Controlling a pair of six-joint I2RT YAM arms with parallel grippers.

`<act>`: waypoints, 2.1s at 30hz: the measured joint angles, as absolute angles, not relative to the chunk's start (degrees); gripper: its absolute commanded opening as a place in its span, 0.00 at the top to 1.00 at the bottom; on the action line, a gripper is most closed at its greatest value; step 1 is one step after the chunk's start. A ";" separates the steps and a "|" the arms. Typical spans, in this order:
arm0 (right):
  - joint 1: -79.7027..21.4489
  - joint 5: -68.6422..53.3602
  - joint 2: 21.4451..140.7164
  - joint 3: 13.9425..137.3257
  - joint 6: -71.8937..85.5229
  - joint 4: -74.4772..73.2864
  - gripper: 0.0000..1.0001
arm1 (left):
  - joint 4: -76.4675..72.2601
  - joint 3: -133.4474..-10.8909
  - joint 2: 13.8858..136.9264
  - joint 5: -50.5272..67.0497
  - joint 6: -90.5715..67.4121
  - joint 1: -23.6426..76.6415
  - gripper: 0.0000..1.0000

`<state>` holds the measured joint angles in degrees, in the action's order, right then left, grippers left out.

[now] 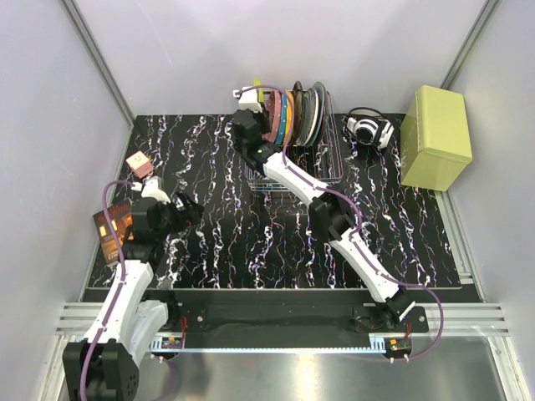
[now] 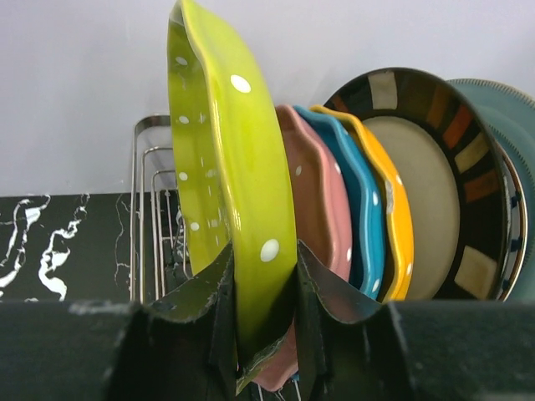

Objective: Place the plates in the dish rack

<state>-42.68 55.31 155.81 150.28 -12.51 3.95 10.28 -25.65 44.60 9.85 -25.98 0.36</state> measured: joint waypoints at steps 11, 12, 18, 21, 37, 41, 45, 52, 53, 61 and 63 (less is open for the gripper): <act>-44.25 56.88 160.42 152.24 -22.28 10.85 1.00 | 9.45 -25.15 43.86 9.89 -26.44 0.36 0.05; -44.27 56.73 160.75 152.24 -22.90 11.22 1.00 | 9.39 -25.06 43.86 9.89 -26.50 0.36 0.05; -44.51 56.21 161.91 152.27 -25.43 13.72 0.92 | 9.39 -24.71 43.88 10.17 -27.09 0.36 0.05; -44.53 56.10 162.19 152.55 -25.89 14.20 0.68 | 9.37 -24.71 43.88 10.24 -27.16 0.36 0.05; -44.36 55.70 162.23 152.57 -29.28 16.21 0.58 | 9.32 -24.71 43.88 10.57 -28.38 0.36 0.05; -44.51 56.53 161.91 151.06 -31.59 19.38 0.52 | 9.43 -24.73 43.88 10.55 -28.32 0.36 0.01; -45.23 58.35 158.80 143.74 -35.16 22.04 0.33 | 11.18 -25.32 43.88 9.19 -26.55 0.36 0.01; -46.83 60.84 146.54 131.13 -35.46 16.27 0.00 | 13.96 -30.63 43.77 3.40 -20.58 0.36 0.01; -46.85 60.47 144.27 130.45 -34.39 14.09 0.00 | 14.13 -31.33 43.48 2.94 -19.79 0.36 0.01; -40.01 43.59 122.39 131.02 -9.21 -17.87 0.00 | 14.50 -36.27 41.85 0.64 -11.33 0.36 0.01; -33.91 40.03 117.84 130.58 -2.48 -24.62 0.00 | 14.37 -38.83 44.69 -0.97 -7.07 0.36 0.01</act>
<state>-33.91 40.03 117.84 130.58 -2.48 -24.62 14.37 -38.83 44.69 -0.97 -7.07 0.36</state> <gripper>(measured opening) 0.994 0.985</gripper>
